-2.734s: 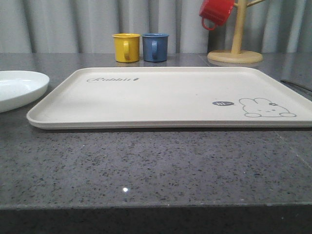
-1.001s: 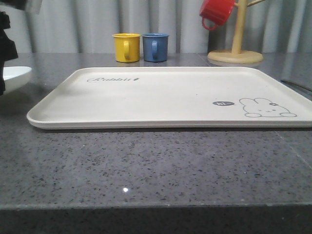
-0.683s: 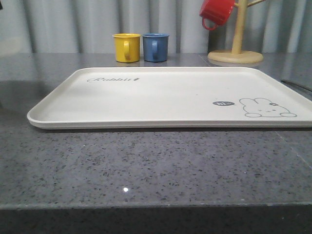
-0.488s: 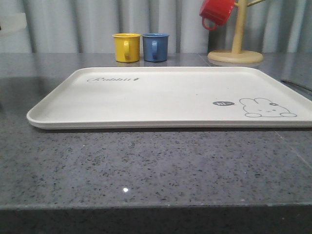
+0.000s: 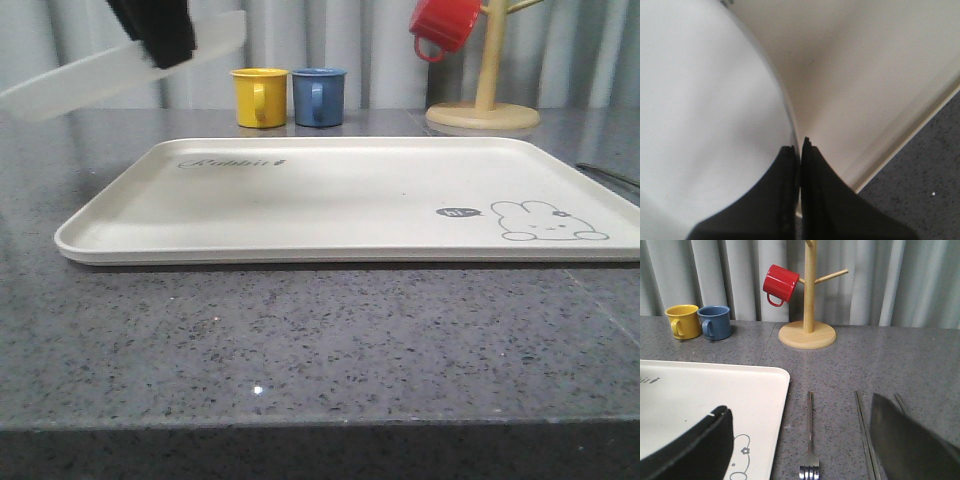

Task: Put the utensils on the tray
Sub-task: 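Carry the plate over the tray and lower it onto the tray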

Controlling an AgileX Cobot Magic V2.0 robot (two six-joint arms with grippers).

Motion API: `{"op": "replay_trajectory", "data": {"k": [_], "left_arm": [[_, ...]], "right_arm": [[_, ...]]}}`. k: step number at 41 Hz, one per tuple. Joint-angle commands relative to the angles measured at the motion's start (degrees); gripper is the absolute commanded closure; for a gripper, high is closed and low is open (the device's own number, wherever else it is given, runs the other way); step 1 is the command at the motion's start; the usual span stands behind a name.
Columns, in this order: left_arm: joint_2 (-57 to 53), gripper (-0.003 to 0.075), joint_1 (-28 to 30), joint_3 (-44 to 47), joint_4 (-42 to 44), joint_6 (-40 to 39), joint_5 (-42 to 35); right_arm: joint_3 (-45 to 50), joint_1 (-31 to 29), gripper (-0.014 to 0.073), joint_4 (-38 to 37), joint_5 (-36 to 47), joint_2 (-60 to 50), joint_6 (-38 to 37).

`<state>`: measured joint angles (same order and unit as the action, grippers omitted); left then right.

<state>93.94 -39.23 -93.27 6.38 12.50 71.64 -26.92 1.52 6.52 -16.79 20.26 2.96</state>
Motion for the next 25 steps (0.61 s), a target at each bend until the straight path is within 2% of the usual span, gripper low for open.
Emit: {"op": "replay_trajectory", "data": {"k": [1, 11, 25], "left_arm": [[0.9, 0.0738, -2.9, -4.6, 0.8, -0.7, -0.7], [7.6, 0.0738, -7.4, -10.2, 0.8, -0.7, 2.0], [12.2, 0.0738, -7.5, -10.2, -0.3, -0.7, 2.0]], "right_arm": [[-2.1, -0.3, 0.0004, 0.1, 4.7, 0.8, 0.3], [-2.1, -0.3, 0.0004, 0.1, 4.7, 0.8, 0.3], [-2.1, -0.3, 0.0004, 0.1, 4.7, 0.8, 0.3]]}}
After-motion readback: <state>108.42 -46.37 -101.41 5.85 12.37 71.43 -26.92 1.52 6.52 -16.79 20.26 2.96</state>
